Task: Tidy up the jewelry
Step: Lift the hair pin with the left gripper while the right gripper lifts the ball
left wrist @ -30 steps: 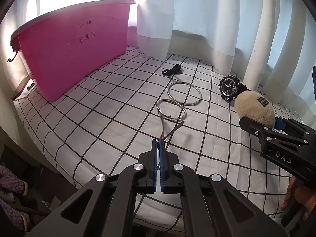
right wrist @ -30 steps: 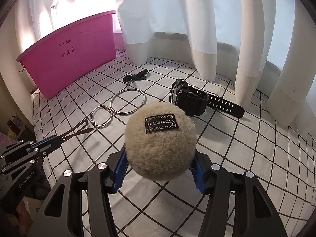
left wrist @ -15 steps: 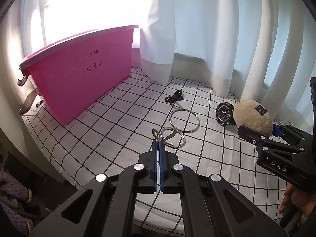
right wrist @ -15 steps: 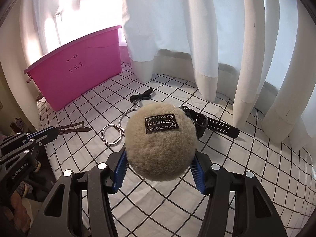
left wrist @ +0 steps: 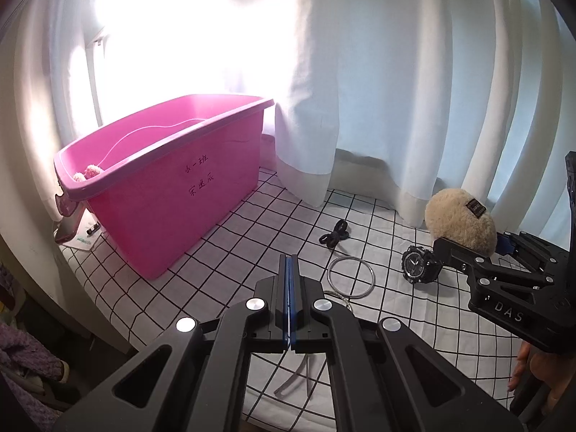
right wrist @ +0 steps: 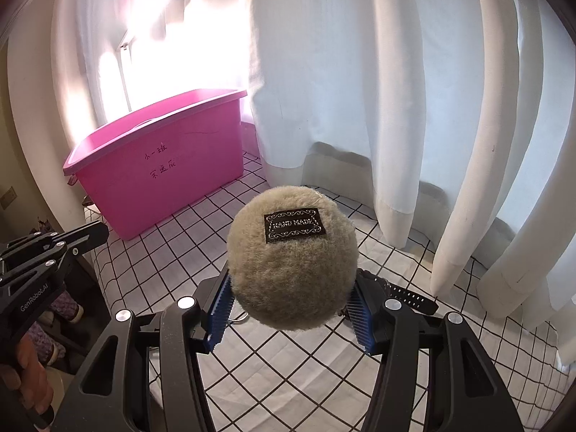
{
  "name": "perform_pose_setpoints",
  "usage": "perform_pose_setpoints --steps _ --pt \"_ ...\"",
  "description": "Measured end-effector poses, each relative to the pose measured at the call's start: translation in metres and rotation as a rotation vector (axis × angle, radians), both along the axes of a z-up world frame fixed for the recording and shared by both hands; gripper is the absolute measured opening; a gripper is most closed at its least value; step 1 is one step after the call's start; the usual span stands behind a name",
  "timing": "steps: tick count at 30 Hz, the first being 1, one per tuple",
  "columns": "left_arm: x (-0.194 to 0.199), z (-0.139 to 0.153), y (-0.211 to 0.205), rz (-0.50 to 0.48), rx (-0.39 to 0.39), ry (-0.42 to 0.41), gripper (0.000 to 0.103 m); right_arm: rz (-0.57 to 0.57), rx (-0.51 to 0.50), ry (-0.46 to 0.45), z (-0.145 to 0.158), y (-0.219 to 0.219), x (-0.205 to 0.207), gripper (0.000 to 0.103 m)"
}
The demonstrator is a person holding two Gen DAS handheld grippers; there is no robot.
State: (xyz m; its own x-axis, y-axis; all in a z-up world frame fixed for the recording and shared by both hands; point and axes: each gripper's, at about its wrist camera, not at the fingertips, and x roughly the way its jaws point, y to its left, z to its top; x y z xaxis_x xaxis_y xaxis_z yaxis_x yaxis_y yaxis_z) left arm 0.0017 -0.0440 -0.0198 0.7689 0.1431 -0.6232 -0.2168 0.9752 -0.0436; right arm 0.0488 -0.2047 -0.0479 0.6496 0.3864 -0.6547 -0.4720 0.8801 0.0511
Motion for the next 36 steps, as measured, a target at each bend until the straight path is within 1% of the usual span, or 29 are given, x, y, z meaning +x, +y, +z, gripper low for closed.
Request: perform_pose_setpoints --steps 4,9,15,21,24,26,28,29,30,36 --pt "0.009 -0.010 0.012 -0.022 -0.008 0.032 0.001 -0.029 -0.002 0.010 -0.002 0.003 0.007 0.054" --pt "0.008 -0.049 0.014 -0.062 -0.004 0.141 0.001 -0.070 -0.004 0.048 -0.018 -0.001 0.012 0.054" --pt "-0.002 -0.088 0.000 -0.123 -0.017 0.245 0.001 -0.104 -0.011 0.108 -0.043 -0.008 0.010 0.054" --pt "-0.003 -0.106 -0.014 -0.148 -0.027 0.280 0.003 -0.113 -0.023 0.146 -0.058 -0.013 0.003 0.054" --pt "-0.001 -0.113 -0.018 -0.146 -0.017 0.289 0.010 -0.112 -0.029 0.148 -0.059 -0.014 0.000 0.054" --pt "0.001 -0.117 -0.020 -0.140 -0.010 0.293 0.020 -0.113 -0.030 0.148 -0.060 -0.016 -0.003 0.054" --pt "0.002 -0.119 -0.022 -0.135 -0.003 0.290 0.047 -0.114 -0.032 0.151 -0.061 -0.018 -0.004 0.054" --pt "0.001 -0.120 -0.023 -0.130 0.007 0.283 0.052 -0.115 -0.032 0.152 -0.061 -0.019 -0.005 0.054" --pt "0.000 -0.120 -0.024 -0.130 0.014 0.274 0.054 -0.116 -0.031 0.154 -0.062 -0.021 -0.006 0.054" --pt "0.004 -0.129 -0.030 -0.140 0.032 0.285 0.054 -0.116 -0.033 0.160 -0.064 -0.023 -0.007 0.054"
